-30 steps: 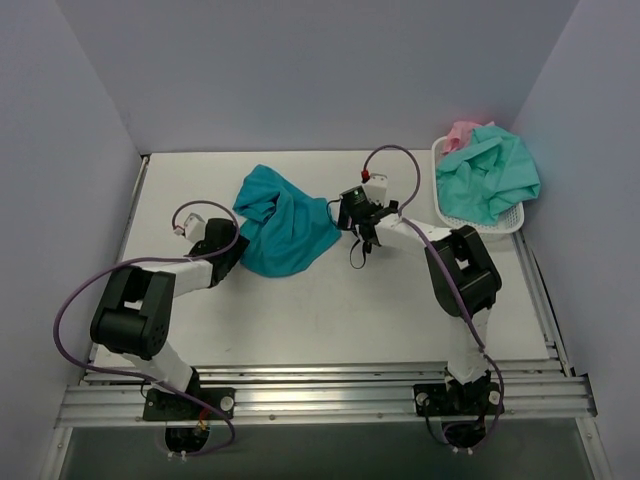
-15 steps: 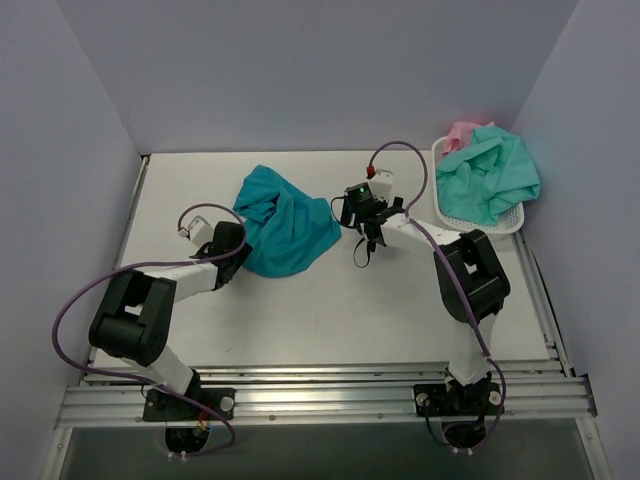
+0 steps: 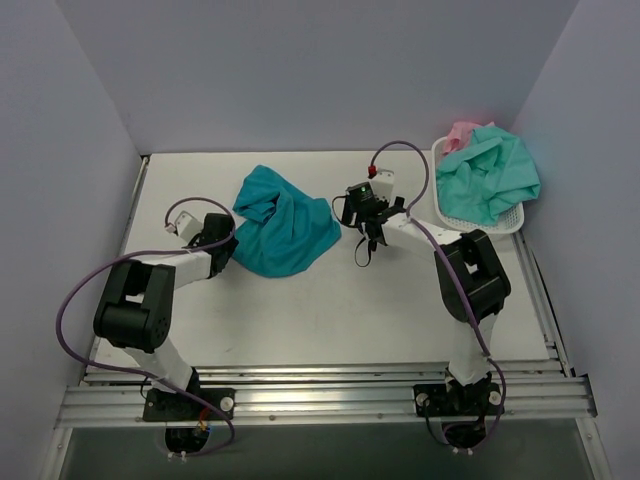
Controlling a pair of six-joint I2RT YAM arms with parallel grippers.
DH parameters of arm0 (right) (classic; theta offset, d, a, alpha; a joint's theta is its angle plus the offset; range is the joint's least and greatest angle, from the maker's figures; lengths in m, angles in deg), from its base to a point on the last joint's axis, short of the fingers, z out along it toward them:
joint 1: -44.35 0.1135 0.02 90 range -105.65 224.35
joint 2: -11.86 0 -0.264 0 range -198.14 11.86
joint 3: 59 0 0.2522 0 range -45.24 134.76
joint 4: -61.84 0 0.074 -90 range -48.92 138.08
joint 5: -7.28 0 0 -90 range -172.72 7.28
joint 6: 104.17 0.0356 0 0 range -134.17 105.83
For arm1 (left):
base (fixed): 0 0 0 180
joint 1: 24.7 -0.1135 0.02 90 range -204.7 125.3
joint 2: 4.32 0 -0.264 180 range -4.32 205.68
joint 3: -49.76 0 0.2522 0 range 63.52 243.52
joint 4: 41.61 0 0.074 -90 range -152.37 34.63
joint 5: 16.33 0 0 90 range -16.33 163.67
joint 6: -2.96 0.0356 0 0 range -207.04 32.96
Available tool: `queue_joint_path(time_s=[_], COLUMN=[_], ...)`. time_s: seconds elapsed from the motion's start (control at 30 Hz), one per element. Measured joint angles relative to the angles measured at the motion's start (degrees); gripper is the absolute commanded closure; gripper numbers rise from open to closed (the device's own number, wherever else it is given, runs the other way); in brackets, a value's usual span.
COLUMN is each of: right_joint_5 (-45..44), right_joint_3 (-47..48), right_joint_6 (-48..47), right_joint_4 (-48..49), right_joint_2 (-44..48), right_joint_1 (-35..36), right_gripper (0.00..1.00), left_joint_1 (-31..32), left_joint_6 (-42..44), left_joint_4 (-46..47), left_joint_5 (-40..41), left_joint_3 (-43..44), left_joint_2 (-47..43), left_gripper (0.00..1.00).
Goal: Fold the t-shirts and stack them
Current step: Flatten out the tshirt
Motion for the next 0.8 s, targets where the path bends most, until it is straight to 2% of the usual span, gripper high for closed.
queue_joint_path(time_s=[0.33,0.4,0.43,0.5,0.53,0.67,0.8], right_joint_5=[0.0,0.1,0.2,0.2,0.2,0.4,0.6], right_joint_3=[0.0,0.0,0.0,0.0,0.0,0.0,0.0], right_joint_6=[0.0,0.0,0.0,0.0,0.0,0.0,0.0], right_joint_4=[0.1,0.1,0.1,0.1,0.1,0.1,0.2], right_joint_2=[0.0,0.0,0.0,0.0,0.0,0.0,0.0], right_joint_1=[-0.8,-0.8,-0.8,-0.9,-0.9,-1.1,-1.4], right_gripper=[0.0,0.0,0.0,0.0,0.0,0.0,0.0], left_joint_1=[-0.4,-0.4,-0.4,-0.4,-0.4,-0.4,-0.7], left_joint_6=[0.3,0.4,0.5,0.7,0.9,1.8,2.9], left_joint_4=[1.7,2.1,2.4,2.6,2.6,3.2,4.9], left_joint_5=[-1.7,-2.0,-2.2,-2.6,-2.8,-3.6,-4.8], left_joint_3=[2.6,2.8,2.9,2.9,3.0,3.4,3.4], left_joint_2=[2.8,3.1,3.3,3.7,3.9,4.9,5.2], left_gripper=[0.48,0.54,0.61,0.69,0.77,0.97,0.98])
